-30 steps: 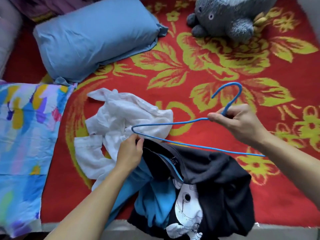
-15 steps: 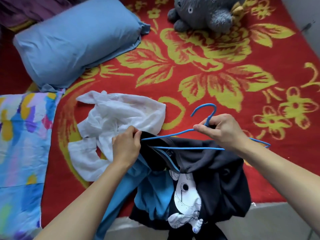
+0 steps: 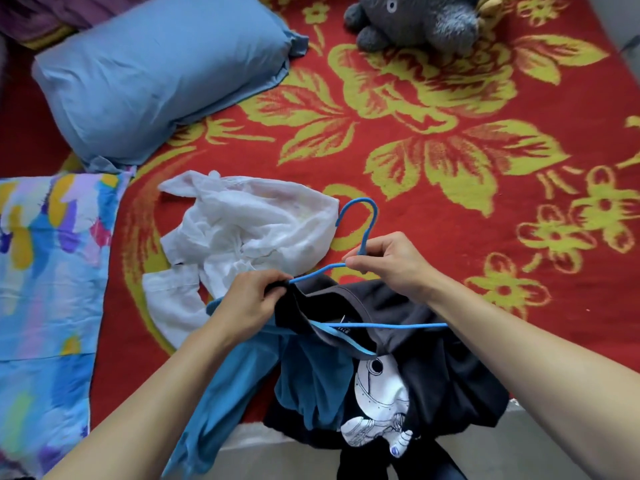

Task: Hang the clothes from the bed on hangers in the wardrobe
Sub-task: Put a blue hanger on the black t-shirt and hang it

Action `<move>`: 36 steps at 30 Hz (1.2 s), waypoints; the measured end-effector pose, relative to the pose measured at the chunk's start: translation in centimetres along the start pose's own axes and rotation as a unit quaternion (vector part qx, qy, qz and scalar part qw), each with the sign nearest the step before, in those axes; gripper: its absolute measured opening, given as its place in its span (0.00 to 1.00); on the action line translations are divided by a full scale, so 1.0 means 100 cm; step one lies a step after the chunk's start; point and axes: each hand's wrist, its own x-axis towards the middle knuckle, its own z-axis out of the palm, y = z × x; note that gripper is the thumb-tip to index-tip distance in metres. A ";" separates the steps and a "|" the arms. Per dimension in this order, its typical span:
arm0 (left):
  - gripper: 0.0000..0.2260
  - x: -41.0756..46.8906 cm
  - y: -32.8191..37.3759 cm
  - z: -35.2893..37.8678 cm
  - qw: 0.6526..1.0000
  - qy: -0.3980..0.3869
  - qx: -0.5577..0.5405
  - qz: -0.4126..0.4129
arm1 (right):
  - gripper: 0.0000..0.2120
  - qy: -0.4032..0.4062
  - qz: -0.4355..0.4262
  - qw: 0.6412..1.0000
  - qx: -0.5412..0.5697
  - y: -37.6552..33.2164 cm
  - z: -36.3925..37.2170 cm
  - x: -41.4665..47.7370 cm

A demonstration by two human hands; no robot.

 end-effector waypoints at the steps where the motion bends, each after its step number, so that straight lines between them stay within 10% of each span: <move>1: 0.11 -0.001 0.001 0.000 1.000 0.004 -0.011 0.004 | 0.02 -0.008 -0.002 1.000 -0.010 0.003 0.006 0.001; 18: 0.02 0.001 0.017 0.012 0.989 0.041 -0.116 -0.080 | 0.05 0.004 -0.005 0.995 -0.104 0.066 0.020 -0.039; 24: 0.19 0.013 0.006 0.013 0.976 0.146 -0.101 -0.125 | 0.09 0.305 -0.148 0.867 -0.366 0.063 0.011 -0.058; 32: 0.16 -0.009 0.016 0.009 0.983 0.102 -0.139 -0.069 | 0.29 0.189 0.260 0.875 -0.363 0.109 0.057 -0.050; 36: 0.14 -0.020 0.011 -0.003 0.983 0.085 -0.155 -0.047 | 0.13 0.174 0.286 0.848 -0.411 0.125 0.046 -0.038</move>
